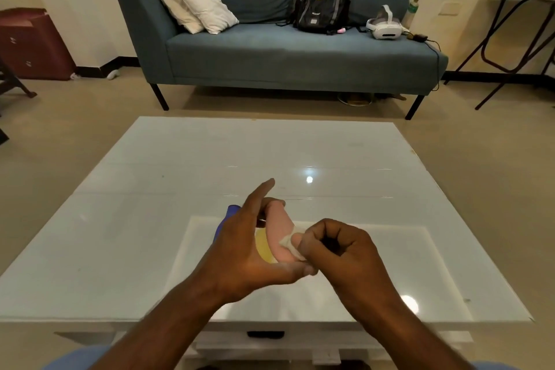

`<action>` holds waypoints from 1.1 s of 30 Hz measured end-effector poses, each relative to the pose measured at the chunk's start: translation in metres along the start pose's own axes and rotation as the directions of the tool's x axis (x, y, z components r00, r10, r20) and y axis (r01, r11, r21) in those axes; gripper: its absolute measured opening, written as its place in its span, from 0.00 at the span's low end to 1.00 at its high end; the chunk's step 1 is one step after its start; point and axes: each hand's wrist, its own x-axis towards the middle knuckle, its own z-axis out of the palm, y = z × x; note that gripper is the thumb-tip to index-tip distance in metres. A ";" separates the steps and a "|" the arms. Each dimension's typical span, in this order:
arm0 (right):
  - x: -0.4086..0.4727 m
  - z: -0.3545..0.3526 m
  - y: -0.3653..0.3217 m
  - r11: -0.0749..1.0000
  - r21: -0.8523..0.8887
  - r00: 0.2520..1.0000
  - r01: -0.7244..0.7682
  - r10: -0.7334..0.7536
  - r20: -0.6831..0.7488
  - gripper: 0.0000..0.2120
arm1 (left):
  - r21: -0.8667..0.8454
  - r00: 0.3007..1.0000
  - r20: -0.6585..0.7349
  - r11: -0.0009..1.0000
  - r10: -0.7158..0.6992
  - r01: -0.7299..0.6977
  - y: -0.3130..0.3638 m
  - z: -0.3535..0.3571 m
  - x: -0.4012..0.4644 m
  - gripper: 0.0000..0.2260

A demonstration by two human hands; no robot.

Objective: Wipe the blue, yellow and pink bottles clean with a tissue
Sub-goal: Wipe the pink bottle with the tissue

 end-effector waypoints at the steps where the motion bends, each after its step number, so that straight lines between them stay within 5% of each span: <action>1: 0.002 0.000 0.004 1.000 -0.009 0.999 -0.016 0.016 -0.029 0.08 | 0.008 0.999 0.033 1.000 0.012 -0.012 0.003 0.002 -0.003 0.57; 4: 0.007 -0.003 0.007 0.996 -0.012 0.993 -0.084 0.083 -0.083 0.04 | 0.022 0.993 0.111 0.999 0.035 -0.037 0.009 0.012 -0.010 0.57; 8: 0.003 -0.004 0.005 0.998 0.056 0.997 -0.014 0.018 -0.069 0.05 | -0.021 1.000 0.006 1.000 0.013 -0.013 0.005 0.005 -0.003 0.57; 13: 0.006 -0.007 0.004 0.999 0.044 0.997 -0.033 0.036 -0.068 0.04 | 0.009 0.994 0.092 0.998 0.058 -0.059 0.009 0.006 -0.010 0.57; 18: 0.000 -0.002 0.001 0.999 -0.004 0.999 0.041 -0.041 0.032 0.02 | 0.031 1.000 0.010 0.999 0.024 -0.024 0.003 -0.002 -0.003 0.57; 23: 0.006 -0.006 0.008 0.999 -0.015 0.995 -0.037 0.036 -0.097 0.03 | 0.041 0.987 0.156 0.998 0.047 -0.054 0.012 0.011 -0.014 0.57; 28: -0.002 -0.005 0.004 0.992 -0.097 0.996 0.083 -0.078 0.051 0.06 | 0.111 0.998 0.042 0.993 0.044 -0.049 0.002 0.003 -0.004 0.57; 33: 0.004 -0.005 0.014 0.964 -0.229 0.983 0.132 -0.158 -0.097 0.05 | 0.212 0.987 0.142 0.972 0.074 -0.103 0.011 0.009 -0.012 0.57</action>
